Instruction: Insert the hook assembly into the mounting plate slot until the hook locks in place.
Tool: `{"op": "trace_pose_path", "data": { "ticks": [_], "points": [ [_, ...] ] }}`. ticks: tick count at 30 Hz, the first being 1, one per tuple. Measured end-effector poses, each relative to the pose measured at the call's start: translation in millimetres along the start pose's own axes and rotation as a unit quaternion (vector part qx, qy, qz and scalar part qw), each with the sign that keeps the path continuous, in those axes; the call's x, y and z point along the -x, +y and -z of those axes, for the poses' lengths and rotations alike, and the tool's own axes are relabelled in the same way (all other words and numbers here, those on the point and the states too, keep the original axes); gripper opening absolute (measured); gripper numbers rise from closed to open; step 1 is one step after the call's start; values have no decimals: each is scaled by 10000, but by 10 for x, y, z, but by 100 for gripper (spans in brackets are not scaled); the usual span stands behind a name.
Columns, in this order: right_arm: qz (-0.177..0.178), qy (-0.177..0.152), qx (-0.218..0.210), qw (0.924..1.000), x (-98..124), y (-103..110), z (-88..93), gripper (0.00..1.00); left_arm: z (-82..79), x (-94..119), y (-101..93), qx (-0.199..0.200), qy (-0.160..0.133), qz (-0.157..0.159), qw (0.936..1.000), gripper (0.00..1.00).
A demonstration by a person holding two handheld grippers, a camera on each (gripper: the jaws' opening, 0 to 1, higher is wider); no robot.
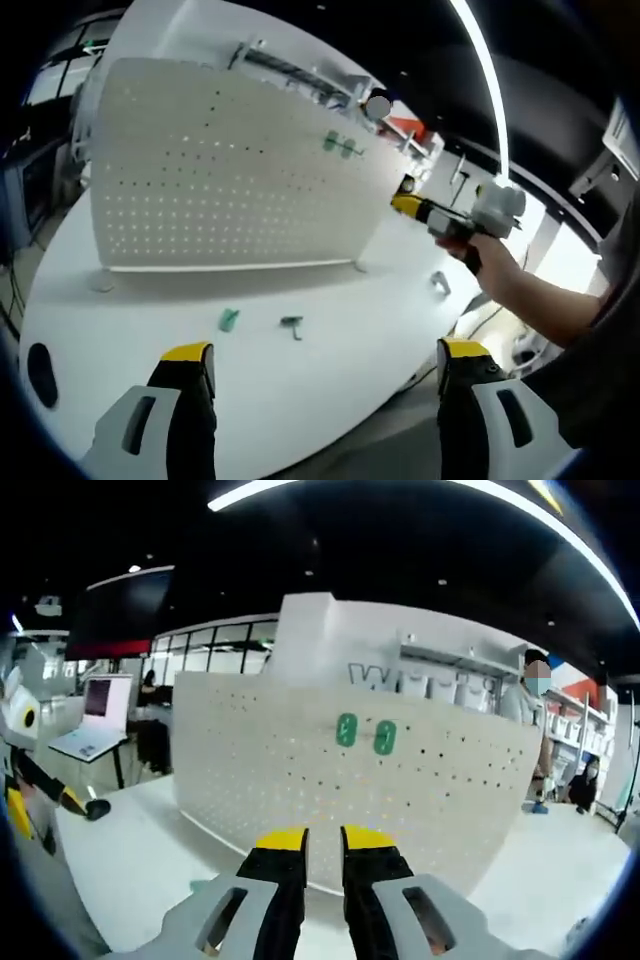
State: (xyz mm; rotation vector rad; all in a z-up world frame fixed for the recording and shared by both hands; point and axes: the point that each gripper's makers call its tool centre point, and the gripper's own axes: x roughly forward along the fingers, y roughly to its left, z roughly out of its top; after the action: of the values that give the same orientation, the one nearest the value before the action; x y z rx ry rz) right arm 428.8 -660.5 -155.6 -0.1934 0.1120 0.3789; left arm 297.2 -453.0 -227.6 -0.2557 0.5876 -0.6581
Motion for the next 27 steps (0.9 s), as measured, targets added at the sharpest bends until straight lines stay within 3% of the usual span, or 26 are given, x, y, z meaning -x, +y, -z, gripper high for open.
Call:
{"op": "trace_pose_path", "data": {
  "ticks": [7,14,21,27],
  "points": [
    [-555,404,381,9969,190,344,349,12,96,-1,-50,-46,137,26,9999,93],
    [-652,615,180,9958,387,496,573,12,188,-32,-59,-52,255,63,9996,93],
    [-857,884,-125,9923,529,659,786,12,378,-121,-33,-496,615,86,9968,92],
    [-995,1084,-98,9891,624,776,933,13,425,-184,-45,-474,707,156,9962,93]
  ]
}}
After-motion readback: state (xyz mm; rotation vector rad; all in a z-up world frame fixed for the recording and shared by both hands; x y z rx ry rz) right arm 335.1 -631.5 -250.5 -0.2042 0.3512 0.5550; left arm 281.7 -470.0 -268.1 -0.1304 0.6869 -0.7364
